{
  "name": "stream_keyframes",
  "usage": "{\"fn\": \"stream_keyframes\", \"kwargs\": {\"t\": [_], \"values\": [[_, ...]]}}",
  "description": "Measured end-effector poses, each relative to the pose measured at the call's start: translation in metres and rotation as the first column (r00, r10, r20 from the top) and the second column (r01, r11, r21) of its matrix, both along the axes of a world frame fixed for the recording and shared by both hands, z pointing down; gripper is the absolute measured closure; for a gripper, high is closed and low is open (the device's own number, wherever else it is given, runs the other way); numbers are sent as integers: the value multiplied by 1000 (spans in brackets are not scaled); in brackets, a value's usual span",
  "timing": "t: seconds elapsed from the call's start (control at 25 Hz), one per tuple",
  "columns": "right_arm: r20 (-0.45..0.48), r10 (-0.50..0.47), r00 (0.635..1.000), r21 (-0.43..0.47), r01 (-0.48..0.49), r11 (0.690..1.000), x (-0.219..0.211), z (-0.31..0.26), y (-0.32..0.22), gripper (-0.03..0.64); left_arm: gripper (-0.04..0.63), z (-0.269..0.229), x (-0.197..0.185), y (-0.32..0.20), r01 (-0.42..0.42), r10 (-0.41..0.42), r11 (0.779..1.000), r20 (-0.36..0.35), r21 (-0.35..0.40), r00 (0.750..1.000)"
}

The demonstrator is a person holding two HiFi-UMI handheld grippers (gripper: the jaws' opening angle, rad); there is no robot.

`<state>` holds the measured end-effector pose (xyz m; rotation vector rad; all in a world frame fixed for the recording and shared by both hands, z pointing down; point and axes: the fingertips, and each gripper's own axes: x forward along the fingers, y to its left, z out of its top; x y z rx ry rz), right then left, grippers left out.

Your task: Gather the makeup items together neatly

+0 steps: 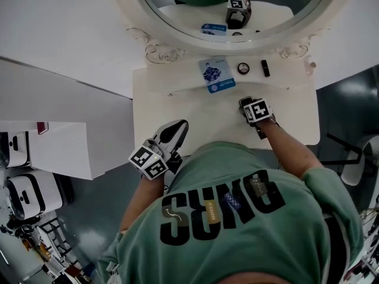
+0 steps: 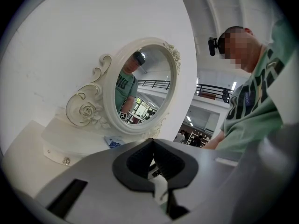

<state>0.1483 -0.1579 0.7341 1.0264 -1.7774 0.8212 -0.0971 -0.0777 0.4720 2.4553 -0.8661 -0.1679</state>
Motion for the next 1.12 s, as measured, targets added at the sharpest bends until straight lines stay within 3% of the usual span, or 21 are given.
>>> {"fn": "stream_keyframes", "kwargs": {"t": [0.24, 0.48, 0.68, 0.92, 1.12], "values": [[73, -10, 997, 55, 6, 998, -30, -42, 3, 311, 586, -1, -19, -5, -16, 16, 1000, -24, 4, 1000], [214, 16, 977, 134, -46, 990, -99, -119, -26, 311, 586, -4, -51, -2, -34, 34, 999, -48, 21, 998], [250, -4, 968, 182, -42, 982, -168, -159, -66, 311, 586, -4, -93, 5, -26, 28, 999, -63, 34, 998], [269, 32, 963, 125, -68, 990, -249, -151, -106, 316, 586, 1, -153, 20, 25, -23, 999, -69, 25, 997], [200, 87, 976, 70, -103, 992, -281, -116, -128, 321, 586, 10, -197, 34, 101, -101, 995, -71, -1, 992]]}}
